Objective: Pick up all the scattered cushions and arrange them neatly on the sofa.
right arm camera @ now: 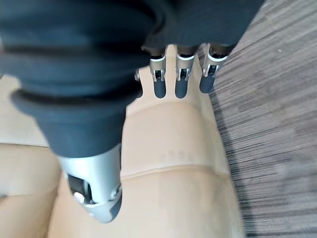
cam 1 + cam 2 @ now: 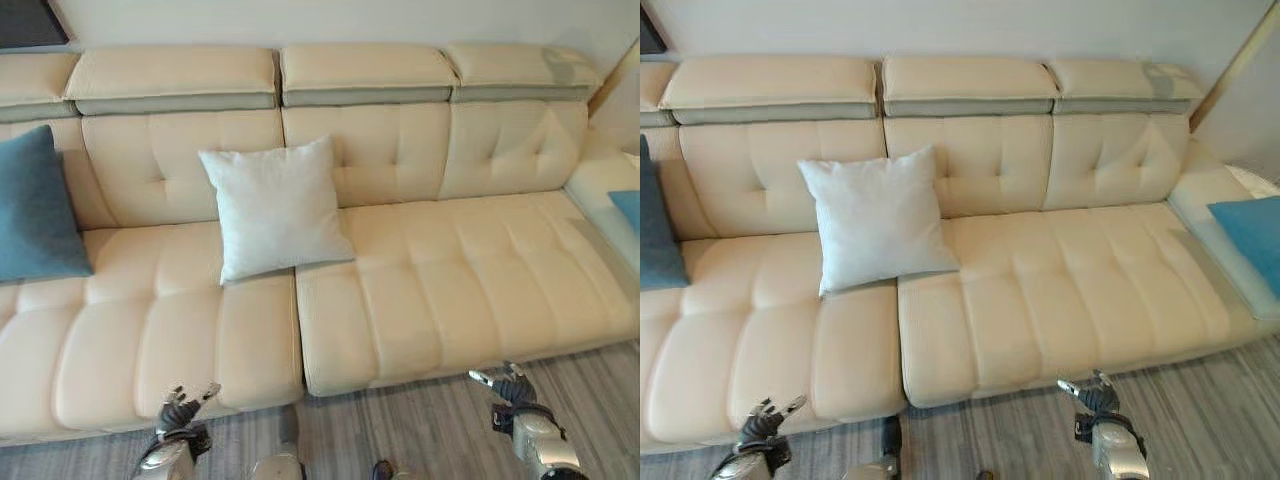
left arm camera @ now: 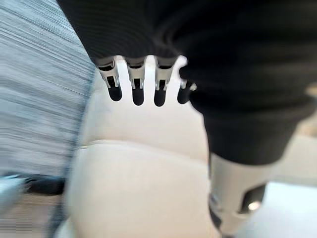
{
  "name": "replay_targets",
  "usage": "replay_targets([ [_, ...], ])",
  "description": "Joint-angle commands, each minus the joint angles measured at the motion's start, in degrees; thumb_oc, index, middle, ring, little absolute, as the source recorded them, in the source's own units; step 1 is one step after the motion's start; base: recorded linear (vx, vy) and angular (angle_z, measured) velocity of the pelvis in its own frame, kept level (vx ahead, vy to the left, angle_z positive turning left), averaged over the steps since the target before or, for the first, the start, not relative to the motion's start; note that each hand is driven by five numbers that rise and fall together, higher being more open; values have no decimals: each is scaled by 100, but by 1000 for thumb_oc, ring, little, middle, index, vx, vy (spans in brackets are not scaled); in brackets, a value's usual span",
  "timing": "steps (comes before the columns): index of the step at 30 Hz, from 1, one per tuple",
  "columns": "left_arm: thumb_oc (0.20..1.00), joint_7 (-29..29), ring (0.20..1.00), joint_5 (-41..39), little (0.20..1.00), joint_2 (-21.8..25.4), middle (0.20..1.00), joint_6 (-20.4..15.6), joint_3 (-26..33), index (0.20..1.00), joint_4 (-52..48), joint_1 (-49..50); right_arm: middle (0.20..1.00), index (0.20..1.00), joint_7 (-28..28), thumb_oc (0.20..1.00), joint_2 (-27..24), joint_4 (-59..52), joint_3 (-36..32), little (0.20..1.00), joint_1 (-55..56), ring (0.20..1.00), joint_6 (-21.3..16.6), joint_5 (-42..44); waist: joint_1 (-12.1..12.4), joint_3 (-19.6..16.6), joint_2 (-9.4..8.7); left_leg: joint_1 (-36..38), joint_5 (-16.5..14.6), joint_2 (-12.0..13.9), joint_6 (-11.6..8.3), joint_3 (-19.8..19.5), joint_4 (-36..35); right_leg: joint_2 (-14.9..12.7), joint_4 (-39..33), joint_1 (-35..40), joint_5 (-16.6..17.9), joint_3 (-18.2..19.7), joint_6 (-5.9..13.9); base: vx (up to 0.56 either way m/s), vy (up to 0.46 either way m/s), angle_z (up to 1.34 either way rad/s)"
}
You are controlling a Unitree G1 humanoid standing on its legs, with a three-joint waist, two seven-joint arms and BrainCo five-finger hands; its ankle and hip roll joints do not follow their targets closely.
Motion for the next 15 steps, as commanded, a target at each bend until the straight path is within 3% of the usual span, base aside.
replay_targets([
  [1,1000,-38,1000,313,1000,345,1000,-105,6,1000,11,-396,1000,1000,-12,1000,-193,-134,95,1000,-267,1000,-120,-201,-110,383,-176,-391,-469,-488,-222,-198,-90,303,60,189,-478,-30,-238,-441,-247,51],
  [3,1000,-76,1000,460,1000,331,1000,-85,-137,1000,90,-487,1000,1000,-40,1000,-165,-84,114,1000,-269,1000,-125,-137,-189,491,-160,-385,-639,-474,-192,-65,-90,294,91,135,-429,-234,-237,-394,-179,39],
  [7,1000,-90,1000,685,1000,334,1000,-83,-266,1000,252,-591,1000,1000,2,1000,-70,-61,283,1000,-271,1000,-118,-136,-214,565,-194,2,-606,-510,-103,69,-28,198,84,100,-290,-354,-236,-247,-87,34],
  [9,1000,-107,1000,763,1000,270,1000,-102,-337,1000,346,-535,1000,1000,69,1000,-9,-69,466,1000,-241,1000,-108,-224,-231,511,-319,98,-1408,-677,85,-136,1280,31,7,81,-165,-325,-252,-220,-45,-8],
  [11,1000,-117,1000,719,1000,228,1000,-75,-352,1000,415,-521,1000,1000,87,1000,45,35,531,1000,-224,1000,-111,-225,-226,469,-327,245,-1752,-774,147,-195,1715,9,-48,55,-137,-287,-252,-122,15,4],
  [13,1000,-116,1000,692,1000,185,1000,-69,-401,1000,439,-498,1000,1000,81,1000,115,48,520,1000,-182,1000,-118,-167,-237,435,-289,480,-1936,-809,170,-214,1803,0,-79,37,-119,-273,-227,-82,73,14],
  [15,1000,-124,1000,714,1000,157,1000,-44,-430,1000,455,-439,1000,1000,89,1000,156,99,551,1000,-144,1000,-100,-190,-319,306,-192,920,-1880,-734,179,-187,1025,40,-102,-38,-76,-291,-186,-22,122,-10],
])
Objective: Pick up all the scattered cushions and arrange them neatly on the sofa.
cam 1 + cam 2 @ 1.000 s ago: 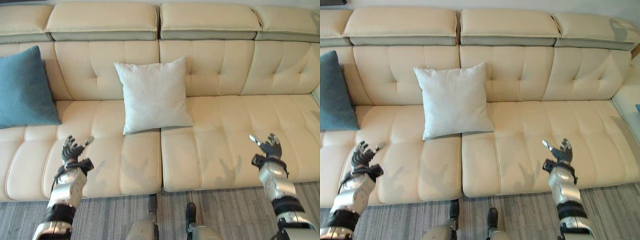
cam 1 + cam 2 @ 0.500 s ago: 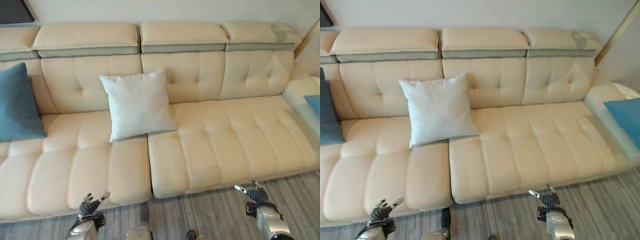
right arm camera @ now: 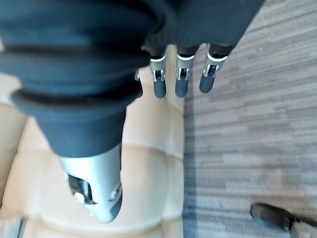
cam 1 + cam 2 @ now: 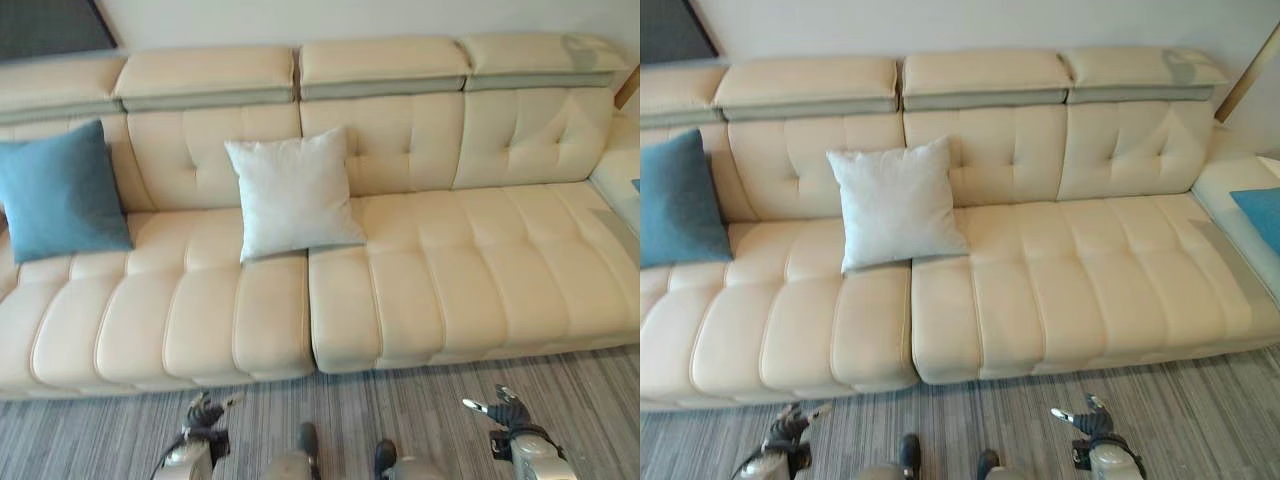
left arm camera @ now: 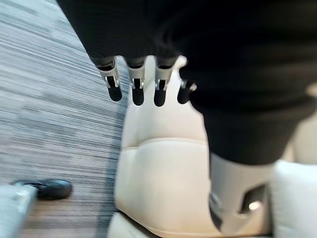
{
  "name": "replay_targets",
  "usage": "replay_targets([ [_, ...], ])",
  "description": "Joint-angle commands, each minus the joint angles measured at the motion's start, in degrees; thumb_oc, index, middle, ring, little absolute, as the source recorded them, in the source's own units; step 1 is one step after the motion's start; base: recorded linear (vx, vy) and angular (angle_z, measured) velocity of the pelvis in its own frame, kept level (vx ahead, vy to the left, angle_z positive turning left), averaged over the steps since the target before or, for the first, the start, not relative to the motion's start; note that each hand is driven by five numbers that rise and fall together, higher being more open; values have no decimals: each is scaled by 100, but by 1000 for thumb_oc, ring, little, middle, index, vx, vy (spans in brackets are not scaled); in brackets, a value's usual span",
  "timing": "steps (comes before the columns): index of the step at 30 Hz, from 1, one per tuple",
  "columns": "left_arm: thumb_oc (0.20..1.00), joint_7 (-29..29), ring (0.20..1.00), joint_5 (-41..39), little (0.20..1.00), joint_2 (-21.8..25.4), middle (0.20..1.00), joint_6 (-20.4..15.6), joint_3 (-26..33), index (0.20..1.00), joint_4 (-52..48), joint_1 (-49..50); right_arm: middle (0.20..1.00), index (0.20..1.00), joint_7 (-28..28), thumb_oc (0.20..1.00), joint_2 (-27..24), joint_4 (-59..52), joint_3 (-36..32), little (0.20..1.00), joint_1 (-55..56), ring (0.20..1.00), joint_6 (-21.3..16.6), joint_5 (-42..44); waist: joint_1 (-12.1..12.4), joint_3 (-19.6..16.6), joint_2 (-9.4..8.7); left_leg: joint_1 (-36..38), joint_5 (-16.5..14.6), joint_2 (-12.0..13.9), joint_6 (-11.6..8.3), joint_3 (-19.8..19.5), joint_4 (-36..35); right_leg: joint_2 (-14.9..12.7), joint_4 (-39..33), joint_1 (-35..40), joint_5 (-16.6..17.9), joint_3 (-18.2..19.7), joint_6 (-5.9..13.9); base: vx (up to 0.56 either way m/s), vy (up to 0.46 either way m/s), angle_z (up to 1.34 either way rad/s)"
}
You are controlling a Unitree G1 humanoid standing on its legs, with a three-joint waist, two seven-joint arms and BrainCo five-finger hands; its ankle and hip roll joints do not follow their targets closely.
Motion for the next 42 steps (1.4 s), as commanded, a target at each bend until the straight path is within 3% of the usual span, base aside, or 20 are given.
replay_targets([
  [1,1000,-21,1000,279,1000,113,1000,-55,-37,1000,38,38,1000,1000,0,1000,-68,-21,93,1000,-215,1000,-97,-91,-117,-171,-49,431,-591,-164,-16,-39,-142,289,-669,220,-156,-6,38,-18,142,6],
  [4,1000,-27,1000,424,1000,63,1000,-23,-154,1000,178,2,1000,1000,-52,1000,-35,142,38,1000,-147,1000,-106,-60,-240,-264,55,634,-385,-190,-70,-52,-868,277,-721,111,-74,-76,98,-76,159,9],
  [9,1000,-178,1000,758,1000,81,1000,3,-418,1000,442,-172,1000,1000,-18,1000,45,796,-63,1000,-84,1000,-52,20,-365,-269,123,694,-488,-273,27,129,-868,178,-765,19,158,152,240,-82,176,-6],
  [14,1000,-218,1000,1008,1000,101,1000,25,-575,1000,993,-557,1000,1000,-75,1000,58,1234,-379,1000,-164,1000,-7,115,-729,-91,169,693,-689,-291,212,1236,-868,53,-601,-577,574,724,556,-152,196,-103],
  [15,1000,-205,1000,1007,1000,118,1000,18,-557,1000,987,-593,1000,1000,-89,1000,46,1202,-412,1000,-183,1000,-14,113,-762,-61,197,745,-770,-259,211,1392,-868,2,-476,-645,541,639,613,-76,87,-212],
  [17,1000,-173,1000,1026,1000,173,1000,20,-485,1000,1059,-628,1000,1000,-116,1000,34,1140,-499,1000,-163,1000,-36,139,-750,16,226,801,-801,-132,180,1866,-868,-253,-285,-744,543,-237,619,-75,12,-222],
  [18,1000,-174,1000,1026,1000,172,1000,18,-487,1000,1063,-633,1000,1000,-117,1000,34,1135,-502,1000,-161,1000,-34,138,-748,20,228,804,-804,-131,180,1866,-868,-254,-270,-747,534,-237,620,-83,-30,-166],
  [20,1000,-189,1000,1004,1000,178,1000,50,-335,1000,1102,-565,1000,1000,-117,1000,4,1201,-576,1000,-84,1000,-36,83,-677,10,247,875,-813,-33,124,2282,-868,-559,-213,-613,478,-1395,567,-45,-49,-160],
  [23,1000,-217,1000,912,1000,172,1000,43,-206,1000,1118,-601,1000,1000,-136,1000,-70,1398,-683,1000,-84,1000,15,65,-629,-58,167,1100,-835,7,97,2927,-868,-739,-203,-523,532,-2328,589,51,-90,-148],
  [25,1000,-232,1000,854,1000,128,1000,35,-197,1000,1080,-627,1000,1000,-141,1000,-96,1481,-698,1000,-111,1000,50,12,-622,-126,147,1175,-856,-11,101,3142,-868,-798,-271,-507,599,-2616,637,121,-132,-194],
  [28,1000,-266,1000,640,1000,-56,1000,58,-280,1000,1313,-791,1000,1000,-92,1000,-61,1743,-735,1000,-42,1000,83,120,-777,-218,155,1264,-906,125,-30,3244,-624,-609,-495,-407,447,-2229,572,277,-366,-85],
  [30,1000,-296,1000,482,1000,-106,1000,29,-315,1000,1372,-839,1000,1000,-53,1000,-65,1870,-700,1000,-67,1000,82,207,-837,-211,157,1238,-974,346,-147,3290,-137,-524,-490,-323,272,-2082,442,292,-406,-9],
  [31,1000,-321,1000,444,1000,-127,1000,27,-369,1000,1471,-872,1000,1000,-29,1000,-75,1955,-615,1000,-89,1000,81,230,-840,-211,138,1114,-700,787,-404,3344,818,-335,-537,-126,34,-1939,235,282,-394,-24],
  [32,1000,-321,1000,444,1000,-127,1000,27,-369,1000,1471,-873,1000,1000,-29,1000,-75,1955,-615,1000,-90,1000,80,230,-838,-210,139,1109,-706,796,-407,3345,832,-329,-539,-126,34,-1937,232,429,-570,-36],
  [34,1000,-317,1000,284,1000,-174,1000,-22,-431,1000,1357,-793,1000,1000,-19,1000,-132,1798,-451,1000,-109,1000,53,208,-644,-94,107,704,-242,998,-504,2365,1974,-13,-695,157,-176,-1492,-48,290,-355,-59],
  [35,1000,-317,1000,284,1000,-174,1000,-22,-431,1000,1357,-793,1000,1000,-19,1000,-132,1797,-451,1000,-108,1000,53,208,-645,-96,109,700,-245,1002,-505,2363,1980,-11,-696,156,-176,-1493,-49,218,-154,-103],
  [36,1000,-295,1000,158,1000,-226,1000,-68,-418,1000,1301,-646,1000,1000,25,1000,-192,1726,-321,1000,-172,1000,73,156,-434,-45,108,295,-518,445,-291,1264,2280,80,-755,201,-210,-1039,-116,204,-57,-106],
  [38,1000,-272,1000,70,1000,-284,1000,-82,-366,1000,1317,-526,1000,1000,42,1000,-228,1668,-221,1000,-228,1000,84,116,-226,-20,91,-63,-913,-110,-57,484,1837,91,-846,284,-137,-647,-14,215,-46,-115],
  [40,1000,-278,1000,128,1000,-291,1000,-69,-370,1000,1339,-446,1000,1000,63,1000,-239,1679,-230,1000,-196,1000,79,130,-180,-32,77,-221,-981,-183,32,251,1333,57,-840,317,-163,-496,40,239,-64,-108],
  [42,1000,-260,1000,145,1000,-301,1000,-59,-349,1000,1409,-396,1000,1000,31,1000,-276,1633,-180,1000,-209,1000,53,122,-75,-54,110,-426,-498,-482,-8,-298,362,140,-943,403,-120,-389,25,291,-47,-36],
])
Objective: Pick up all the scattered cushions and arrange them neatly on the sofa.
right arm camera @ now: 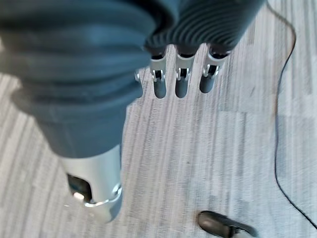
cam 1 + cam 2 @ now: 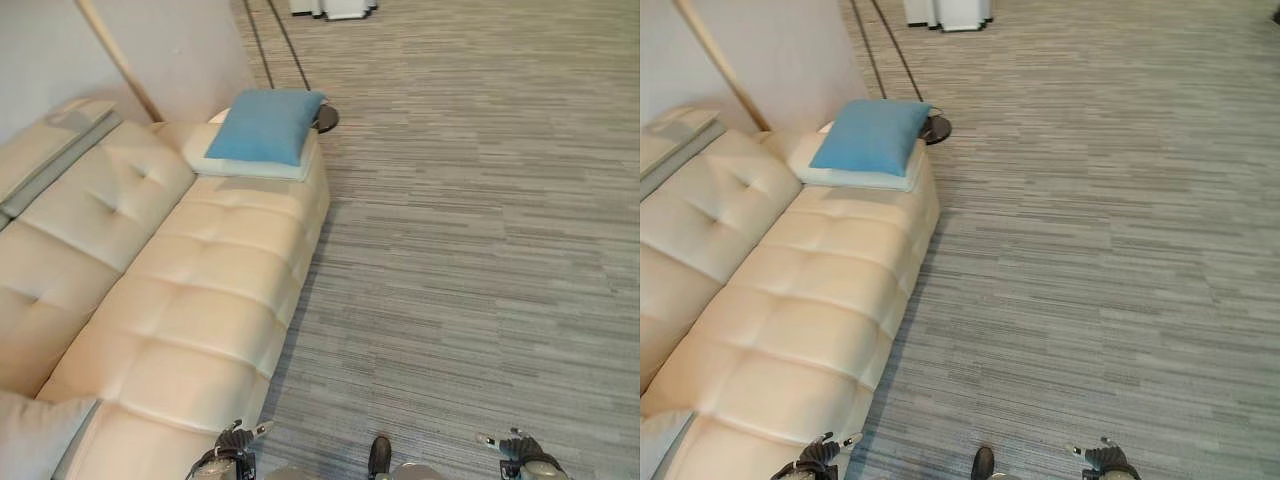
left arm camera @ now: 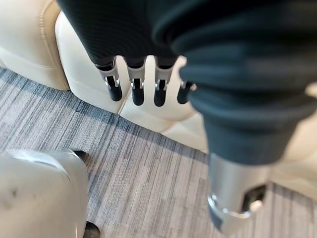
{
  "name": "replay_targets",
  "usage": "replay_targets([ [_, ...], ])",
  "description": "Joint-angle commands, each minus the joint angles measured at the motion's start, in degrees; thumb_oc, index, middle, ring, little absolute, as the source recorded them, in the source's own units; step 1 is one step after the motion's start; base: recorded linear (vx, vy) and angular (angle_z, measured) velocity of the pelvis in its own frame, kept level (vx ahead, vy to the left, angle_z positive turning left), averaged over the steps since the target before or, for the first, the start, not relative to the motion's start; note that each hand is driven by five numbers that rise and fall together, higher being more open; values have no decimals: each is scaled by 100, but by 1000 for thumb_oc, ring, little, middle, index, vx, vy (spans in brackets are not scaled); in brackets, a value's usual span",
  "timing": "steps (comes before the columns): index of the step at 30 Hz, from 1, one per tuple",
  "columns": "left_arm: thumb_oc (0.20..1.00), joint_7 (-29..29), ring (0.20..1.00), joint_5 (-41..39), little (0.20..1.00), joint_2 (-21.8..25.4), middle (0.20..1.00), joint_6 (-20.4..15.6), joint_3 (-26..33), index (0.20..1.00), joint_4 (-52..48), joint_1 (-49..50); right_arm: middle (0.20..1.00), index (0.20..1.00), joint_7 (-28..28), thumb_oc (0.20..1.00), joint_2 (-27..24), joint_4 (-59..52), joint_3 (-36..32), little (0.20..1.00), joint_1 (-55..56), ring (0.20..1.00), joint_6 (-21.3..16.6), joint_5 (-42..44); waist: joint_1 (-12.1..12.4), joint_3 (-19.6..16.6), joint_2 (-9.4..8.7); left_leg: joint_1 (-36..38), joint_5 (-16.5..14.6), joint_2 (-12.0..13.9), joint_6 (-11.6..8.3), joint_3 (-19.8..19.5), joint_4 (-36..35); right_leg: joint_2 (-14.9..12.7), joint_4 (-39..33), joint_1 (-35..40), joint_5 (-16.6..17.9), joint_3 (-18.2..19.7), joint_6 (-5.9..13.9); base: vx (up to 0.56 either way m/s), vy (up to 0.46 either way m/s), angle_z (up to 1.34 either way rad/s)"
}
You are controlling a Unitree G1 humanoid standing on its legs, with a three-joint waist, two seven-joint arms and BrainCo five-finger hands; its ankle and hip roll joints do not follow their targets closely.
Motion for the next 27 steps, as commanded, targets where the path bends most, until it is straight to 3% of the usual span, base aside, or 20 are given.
replay_targets([
  [1,1000,99,1000,-6,1000,191,1000,-143,4,1000,138,-161,1000,1000,-63,1000,-109,3,-82,1000,-132,1000,-96,8,284,223,12,-187,545,-740,563,-780,-1409,-229,153,173,-825,614,722,305,-26,-33],
  [3,1000,146,1000,-45,1000,162,1000,-143,-21,1000,238,-193,1000,1000,-99,1000,-120,12,-35,1000,-210,1000,-130,24,332,301,91,-474,852,-788,417,-1183,-2053,-103,191,253,-913,757,682,273,-12,-60],
  [8,1000,237,1000,-48,1000,193,1000,-139,67,1000,440,-198,1000,1000,-140,1000,-79,86,-37,1000,-329,1000,-152,80,426,288,98,-760,1024,-797,309,-985,-2053,4,92,647,-1061,1111,727,469,113,-55],
  [9,1000,267,1000,-156,1000,199,1000,-155,178,1000,502,-90,1000,1000,-76,1000,-1,113,14,1000,-284,1000,-165,-3,518,80,22,-561,1224,-862,542,-1063,-2053,-149,237,919,-1308,1271,830,831,248,-86],
  [10,1000,289,1000,-195,1000,217,1000,-161,218,1000,506,-85,1000,1000,-75,1000,38,112,2,1000,-279,1000,-178,12,551,7,-72,-486,1189,-898,637,-1064,-2037,-257,489,904,-1371,1304,879,984,279,-95],
  [12,1000,273,1000,-171,1000,252,1000,-148,219,1000,583,-104,1000,1000,-50,1000,74,122,-1,1000,-247,1000,-182,26,554,-33,-148,-431,1119,-910,686,-1015,-1973,-325,799,807,-1379,1340,940,340,85,-43],
  [13,1000,288,1000,-111,1000,289,1000,-156,202,1000,564,-115,1000,1000,-46,1000,94,138,-41,1000,-250,1000,-196,86,562,-67,-205,-372,1014,-930,765,-958,-1896,-390,1215,640,-1292,1354,1017,427,145,-31],
  [14,1000,313,1000,33,1000,376,1000,-134,168,1000,520,-128,1000,1000,19,1000,156,135,-48,1000,-217,1000,-207,131,531,-27,-290,-169,775,-992,932,-849,-1872,-557,2482,134,-701,1301,1252,425,145,-16],
  [15,1000,313,1000,33,1000,378,1000,-133,168,1000,519,-129,1000,1000,19,1000,157,135,-49,1000,-217,1000,-206,131,541,-34,-299,-181,771,-998,934,-835,-1864,-567,2520,105,-719,1315,1255,458,207,-47],
  [16,1000,335,1000,67,1000,438,1000,-125,117,1000,449,-182,1000,1000,29,1000,161,80,-49,1000,-236,1000,-200,151,474,142,-293,79,587,-1048,1074,-696,-1855,-775,3647,-493,67,1206,1415,190,111,-51],
  [17,1000,335,1000,67,1000,438,1000,-125,117,1000,449,-184,1000,1000,29,1000,162,80,-50,1000,-237,1000,-199,151,482,147,-301,81,584,-1055,1076,-686,-1851,-784,3669,-501,57,1219,1419,419,263,-53],
  [18,1000,347,1000,96,1000,431,1000,-101,55,1000,425,-235,1000,1000,-22,1000,170,66,-120,1000,-234,1000,-187,195,429,315,-177,371,375,-1051,1215,-581,-1800,-1079,4365,-830,220,957,1290,226,153,-11],
  [19,1000,348,1000,96,1000,431,1000,-101,55,1000,425,-236,1000,1000,-23,1000,170,66,-121,1000,-235,1000,-186,195,434,318,-189,372,373,-1064,1216,-572,-1800,-1093,4397,-846,202,969,1291,452,229,-12],
  [20,1000,359,1000,62,1000,410,1000,-130,32,1000,415,-315,1000,1000,-28,1000,172,61,-143,1000,-219,1000,-195,214,435,440,-56,668,233,-944,1228,-445,-1855,-1080,4135,-1306,-317,735,1110,222,75,-9],
  [21,1000,359,1000,62,1000,409,1000,-130,32,1000,415,-317,1000,1000,-28,1000,171,61,-145,1000,-220,1000,-195,214,437,438,-52,664,235,-938,1226,-444,-1855,-1074,4130,-1308,-313,733,1106,424,83,-24],
  [22,1000,349,1000,42,1000,373,1000,-144,21,1000,435,-397,1000,1000,-48,1000,179,110,-191,1000,-213,1000,-197,266,430,536,29,885,104,-845,1180,-353,-1844,-969,3350,-1512,-595,522,1070,329,-17,-23],
  [24,1000,320,1000,83,1000,323,1000,-156,30,1000,511,-462,1000,1000,-61,1000,223,198,-243,1000,-183,1000,-189,293,392,605,52,1174,-18,-782,1052,-236,-1936,-714,1509,-1575,-333,485,1225,368,-75,-36],
  [25,1000,319,1000,83,1000,324,1000,-156,30,1000,511,-463,1000,1000,-61,1000,223,199,-244,1000,-184,1000,-190,294,402,606,61,1179,-17,-770,1049,-227,-1939,-691,1438,-1543,-290,486,1222,447,-160,-51],
  [26,1000,292,1000,172,1000,332,1000,-154,35,1000,562,-544,1000,1000,-79,1000,251,283,-325,1000,-158,1000,-173,321,330,583,-3,1418,-119,-775,942,-250,-2043,-492,209,-1517,86,779,1424,307,-104,-39],
  [27,1000,292,1000,172,1000,333,1000,-154,35,1000,563,-546,1000,1000,-79,1000,252,284,-326,1000,-159,1000,-173,321,337,582,-7,1416,-117,-778,943,-243,-2043,-489,168,-1503,114,785,1424,616,-209,-30],
])
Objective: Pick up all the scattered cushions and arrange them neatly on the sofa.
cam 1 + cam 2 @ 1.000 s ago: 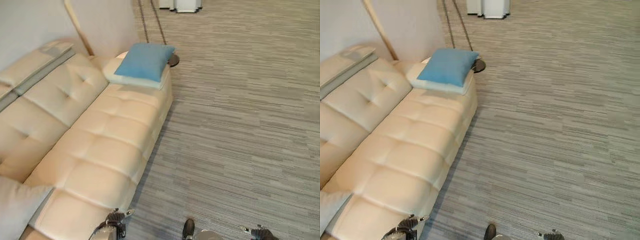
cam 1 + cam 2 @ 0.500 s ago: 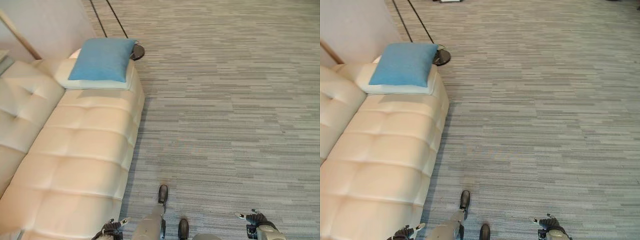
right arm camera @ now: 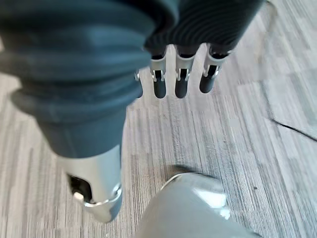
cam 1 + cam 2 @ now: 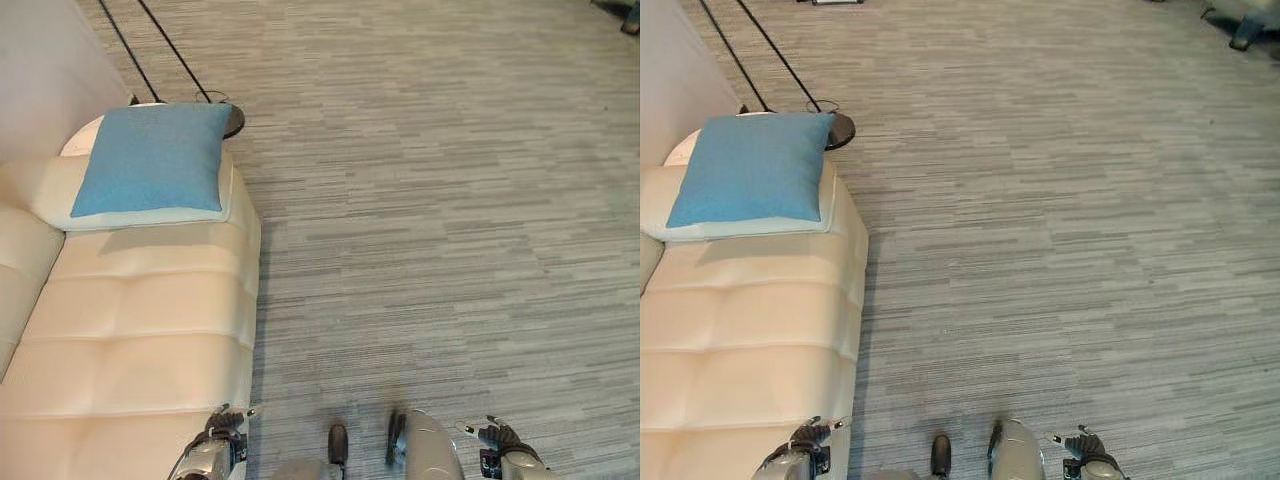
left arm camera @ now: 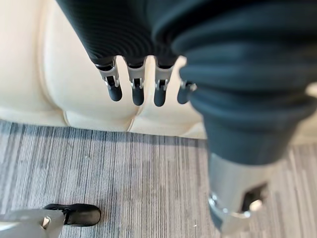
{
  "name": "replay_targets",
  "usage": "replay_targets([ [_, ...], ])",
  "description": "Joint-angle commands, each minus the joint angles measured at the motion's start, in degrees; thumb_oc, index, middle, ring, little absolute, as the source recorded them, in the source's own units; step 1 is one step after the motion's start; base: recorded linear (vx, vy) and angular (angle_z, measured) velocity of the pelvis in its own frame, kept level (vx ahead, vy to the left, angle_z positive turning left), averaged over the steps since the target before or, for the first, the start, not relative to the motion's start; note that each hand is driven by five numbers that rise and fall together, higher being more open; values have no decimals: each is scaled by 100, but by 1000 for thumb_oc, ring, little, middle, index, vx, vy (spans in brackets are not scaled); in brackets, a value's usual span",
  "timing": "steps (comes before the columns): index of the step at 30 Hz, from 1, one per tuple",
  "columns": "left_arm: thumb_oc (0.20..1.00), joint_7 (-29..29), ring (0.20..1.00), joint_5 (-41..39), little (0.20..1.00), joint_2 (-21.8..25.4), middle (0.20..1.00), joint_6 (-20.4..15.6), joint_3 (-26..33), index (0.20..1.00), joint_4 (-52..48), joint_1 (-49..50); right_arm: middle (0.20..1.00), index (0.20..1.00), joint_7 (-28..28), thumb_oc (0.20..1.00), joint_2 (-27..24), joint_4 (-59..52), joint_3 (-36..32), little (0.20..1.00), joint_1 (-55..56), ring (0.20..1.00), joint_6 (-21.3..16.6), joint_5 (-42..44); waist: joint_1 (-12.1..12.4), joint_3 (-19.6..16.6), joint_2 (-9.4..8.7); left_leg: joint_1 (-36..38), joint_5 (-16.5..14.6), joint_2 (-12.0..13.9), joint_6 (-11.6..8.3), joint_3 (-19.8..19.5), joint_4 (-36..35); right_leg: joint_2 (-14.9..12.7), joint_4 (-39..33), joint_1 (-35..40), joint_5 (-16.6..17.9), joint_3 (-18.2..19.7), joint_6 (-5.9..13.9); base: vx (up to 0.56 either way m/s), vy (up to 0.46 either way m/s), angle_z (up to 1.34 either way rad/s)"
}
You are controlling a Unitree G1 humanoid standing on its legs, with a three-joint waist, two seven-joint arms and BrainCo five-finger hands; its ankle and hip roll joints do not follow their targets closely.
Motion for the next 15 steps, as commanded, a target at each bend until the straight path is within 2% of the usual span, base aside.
replay_targets([
  [1,1000,-32,1000,231,1000,78,1000,-87,54,1000,9,-22,1000,1000,-147,1000,-117,287,-366,1000,21,1000,16,171,-58,41,-122,341,-856,242,-117,111,-45,337,-1417,520,1008,269,141,312,-105,-3],
  [4,1000,-67,1000,253,1000,52,1000,-88,39,1000,10,-33,1000,1000,-133,1000,-117,272,-400,1000,96,1000,0,171,-110,-12,-116,497,-957,249,-153,50,-40,345,-1417,686,1065,260,110,392,-126,18],
  [5,1000,-89,1000,285,1000,19,1000,-82,37,1000,28,-7,1000,1000,-116,1000,-117,310,-407,1000,146,1000,-10,186,-113,-89,-101,537,-1085,268,-139,-2,37,331,-1417,760,1085,220,70,537,-184,26],
  [6,1000,-86,1000,204,1000,-24,1000,-103,76,1000,15,58,1000,1000,-76,1000,-140,403,-401,1000,208,1000,-27,198,-163,-201,-60,599,-1127,373,-230,23,508,426,-1242,897,1094,248,-69,715,-262,14],
  [7,1000,-108,1000,92,1000,-57,1000,-110,88,1000,-5,107,1000,1000,-64,1000,-179,456,-401,1000,217,1000,-31,196,-163,-236,-18,516,-963,436,-305,19,899,460,-1136,978,1018,233,-149,908,-407,16],
  [8,1000,-173,1000,-126,1000,-119,1000,-106,161,1000,67,181,1000,1000,-25,1000,-227,497,-371,1000,218,1000,-59,228,-137,-278,53,162,-346,566,-522,18,2146,560,-1105,1290,802,175,-337,509,-263,18],
  [9,1000,-173,1000,-126,1000,-117,1000,-106,161,1000,67,180,1000,1000,-25,1000,-226,497,-371,1000,217,1000,-60,228,-139,-288,47,137,-347,561,-520,16,2163,554,-1113,1278,812,174,-337,611,-378,40],
  [10,1000,-200,1000,-116,1000,-107,1000,-92,113,1000,63,184,1000,1000,16,1000,-264,460,-345,1000,200,1000,-85,287,-67,-214,10,-428,128,618,-597,-50,3420,622,-1149,1648,564,182,-551,268,-192,32],
  [11,1000,-200,1000,-116,1000,-107,1000,-92,113,1000,63,183,1000,1000,17,1000,-264,461,-345,1000,199,1000,-86,287,-79,-214,23,-455,107,631,-601,-66,3467,634,-1148,1647,563,167,-555,394,-275,24],
  [12,1000,-204,1000,-121,1000,-94,1000,-78,65,1000,18,168,1000,1000,7,1000,-304,421,-327,1000,187,1000,-88,288,-33,-128,19,-735,202,625,-591,-143,3990,661,-1104,1807,430,169,-669,222,-145,-7],
  [13,1000,-184,1000,-123,1000,-78,1000,-73,32,1000,25,150,1000,1000,-7,1000,-327,412,-335,1000,162,1000,-76,313,-17,-67,0,-941,166,624,-553,-133,4263,659,-1073,1904,322,175,-723,336,-189,-3],
  [14,1000,-167,1000,-120,1000,-75,1000,-61,-11,1000,35,130,1000,1000,-33,1000,-353,426,-337,1000,129,1000,-48,322,34,-33,-40,-1274,-51,481,-519,-169,4234,602,-1084,2002,271,189,-744,430,-147,7],
  [15,1000,-153,1000,-113,1000,-90,1000,-58,-80,1000,14,133,1000,1000,-92,1000,-385,375,-302,1000,88,1000,-21,313,60,-12,-79,-1668,-434,312,-386,-137,3554,494,-1162,2254,231,159,-684,460,-85,55],
])
